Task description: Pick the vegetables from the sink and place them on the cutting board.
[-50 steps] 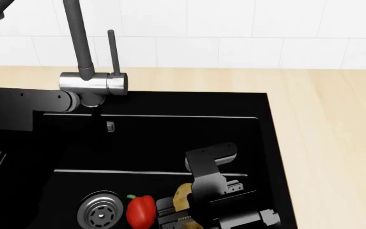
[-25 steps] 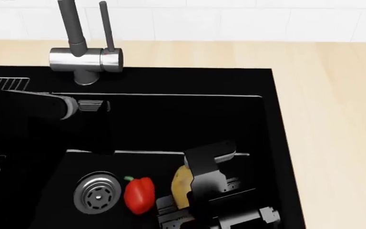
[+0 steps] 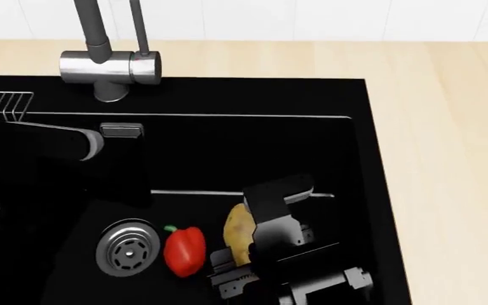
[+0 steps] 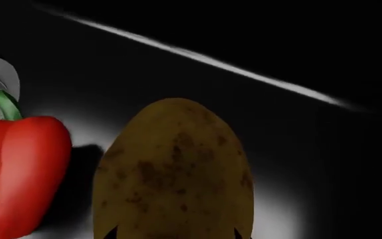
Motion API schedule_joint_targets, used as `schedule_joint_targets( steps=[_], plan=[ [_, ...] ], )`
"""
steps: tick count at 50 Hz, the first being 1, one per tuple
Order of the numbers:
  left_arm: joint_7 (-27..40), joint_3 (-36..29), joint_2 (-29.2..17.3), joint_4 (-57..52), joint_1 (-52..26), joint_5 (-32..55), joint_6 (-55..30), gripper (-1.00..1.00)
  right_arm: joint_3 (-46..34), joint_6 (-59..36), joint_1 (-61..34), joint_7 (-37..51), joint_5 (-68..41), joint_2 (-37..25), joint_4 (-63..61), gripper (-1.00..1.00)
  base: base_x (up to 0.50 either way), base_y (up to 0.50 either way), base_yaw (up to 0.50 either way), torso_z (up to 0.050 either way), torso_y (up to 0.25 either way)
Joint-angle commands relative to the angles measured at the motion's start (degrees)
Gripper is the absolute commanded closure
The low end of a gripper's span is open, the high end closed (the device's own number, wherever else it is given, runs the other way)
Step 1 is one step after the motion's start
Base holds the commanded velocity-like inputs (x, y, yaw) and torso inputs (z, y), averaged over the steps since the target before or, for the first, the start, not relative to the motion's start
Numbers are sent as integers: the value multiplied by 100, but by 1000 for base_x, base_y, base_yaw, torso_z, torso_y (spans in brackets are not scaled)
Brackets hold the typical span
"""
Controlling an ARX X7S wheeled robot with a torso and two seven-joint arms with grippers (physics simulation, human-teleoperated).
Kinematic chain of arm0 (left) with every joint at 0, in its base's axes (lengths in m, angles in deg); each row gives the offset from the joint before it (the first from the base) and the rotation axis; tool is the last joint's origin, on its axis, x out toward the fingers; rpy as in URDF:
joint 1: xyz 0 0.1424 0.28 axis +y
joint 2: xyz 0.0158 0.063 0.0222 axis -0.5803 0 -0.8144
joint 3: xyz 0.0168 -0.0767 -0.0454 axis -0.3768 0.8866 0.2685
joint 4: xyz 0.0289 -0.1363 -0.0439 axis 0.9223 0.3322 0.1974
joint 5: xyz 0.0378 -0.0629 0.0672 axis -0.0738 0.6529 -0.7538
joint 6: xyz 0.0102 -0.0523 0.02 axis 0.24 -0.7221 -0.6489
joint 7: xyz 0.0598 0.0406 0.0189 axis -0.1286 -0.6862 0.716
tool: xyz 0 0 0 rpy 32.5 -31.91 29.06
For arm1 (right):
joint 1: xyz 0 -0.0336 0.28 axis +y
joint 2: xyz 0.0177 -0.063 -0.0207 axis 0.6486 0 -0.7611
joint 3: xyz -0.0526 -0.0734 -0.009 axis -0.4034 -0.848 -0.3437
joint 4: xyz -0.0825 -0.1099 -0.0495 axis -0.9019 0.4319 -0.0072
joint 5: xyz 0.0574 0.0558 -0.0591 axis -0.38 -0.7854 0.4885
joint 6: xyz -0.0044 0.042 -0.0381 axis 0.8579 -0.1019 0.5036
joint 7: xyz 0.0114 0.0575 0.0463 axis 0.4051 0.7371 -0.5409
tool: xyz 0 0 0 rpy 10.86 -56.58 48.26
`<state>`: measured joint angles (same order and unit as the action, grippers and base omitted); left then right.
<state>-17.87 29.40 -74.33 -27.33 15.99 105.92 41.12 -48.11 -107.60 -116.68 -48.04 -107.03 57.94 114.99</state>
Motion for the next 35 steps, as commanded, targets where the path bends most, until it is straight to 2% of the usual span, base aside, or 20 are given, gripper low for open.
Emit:
schedule_joint_targets(
  steps=[1, 8, 10, 13, 22, 35],
  plan=[
    [79, -32, 13, 47, -13, 14, -64, -100, -151, 183, -217, 32, 52, 5, -197, 100, 0, 0, 0, 0, 0],
    [203, -14, 56, 189, -54, 5, -126, -100, -106, 329, -569, 329, 8, -1, -387, 100, 0, 0, 0, 0, 0],
    [227, -14, 57, 220, -73, -3, -137, -100, -9, 127, -710, 1084, -138, -605, -1792, 100, 0, 0, 0, 0, 0],
    [354, 142, 91, 237, -86, 14, -49, -100, 70, 69, -761, 1806, -214, -1180, -3091, 100, 0, 0, 0, 0, 0],
    [366, 149, -6, 233, -120, 49, -153, -100, 480, 13, -765, 3308, -648, -2656, -5839, 100, 0, 0, 0, 0, 0],
    [439, 125, -34, 246, -161, 42, -173, -100, 930, -208, -1158, 4597, -1204, -4000, -8363, 100, 0, 0, 0, 0, 0]
  ],
)
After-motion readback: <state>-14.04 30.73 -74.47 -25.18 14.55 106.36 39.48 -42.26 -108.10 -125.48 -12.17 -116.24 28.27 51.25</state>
